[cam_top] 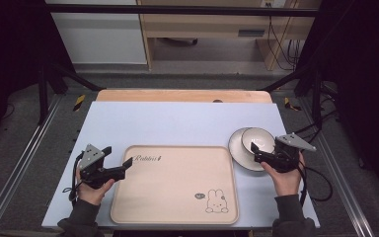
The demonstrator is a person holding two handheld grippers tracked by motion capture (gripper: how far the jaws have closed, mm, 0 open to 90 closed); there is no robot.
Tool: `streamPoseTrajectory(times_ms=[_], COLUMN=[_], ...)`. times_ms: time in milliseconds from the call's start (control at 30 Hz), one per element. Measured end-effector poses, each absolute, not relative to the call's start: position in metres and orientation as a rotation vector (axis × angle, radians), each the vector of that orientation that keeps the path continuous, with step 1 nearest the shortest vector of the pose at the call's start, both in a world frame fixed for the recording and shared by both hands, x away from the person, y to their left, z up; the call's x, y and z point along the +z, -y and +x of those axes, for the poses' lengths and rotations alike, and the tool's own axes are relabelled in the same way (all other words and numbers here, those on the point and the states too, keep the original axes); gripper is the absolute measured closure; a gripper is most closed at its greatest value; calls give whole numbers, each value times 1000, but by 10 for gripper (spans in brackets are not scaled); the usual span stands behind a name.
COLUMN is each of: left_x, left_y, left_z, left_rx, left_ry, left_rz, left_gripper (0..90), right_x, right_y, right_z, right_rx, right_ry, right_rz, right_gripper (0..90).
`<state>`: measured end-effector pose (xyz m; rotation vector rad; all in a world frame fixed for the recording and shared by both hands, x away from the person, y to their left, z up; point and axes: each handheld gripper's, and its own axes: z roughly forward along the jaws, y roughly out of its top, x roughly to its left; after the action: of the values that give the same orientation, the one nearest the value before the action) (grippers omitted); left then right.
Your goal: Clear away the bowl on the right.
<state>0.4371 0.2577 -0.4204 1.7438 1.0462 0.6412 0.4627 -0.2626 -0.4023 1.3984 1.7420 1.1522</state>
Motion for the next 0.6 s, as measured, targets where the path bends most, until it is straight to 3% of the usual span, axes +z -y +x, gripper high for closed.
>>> streamPoseTrajectory(times_ms=[600], left_x=[-421], left_y=[-258], left_z=[438], left_rx=[641], left_ry=[-1051], left_rz=[1746], left_gripper=[130], right_x=[-405], right_y=[274], right_z=[487], right_rx=[1082], right_ry=[-1751], right_rz=[1446], right_gripper=[167])
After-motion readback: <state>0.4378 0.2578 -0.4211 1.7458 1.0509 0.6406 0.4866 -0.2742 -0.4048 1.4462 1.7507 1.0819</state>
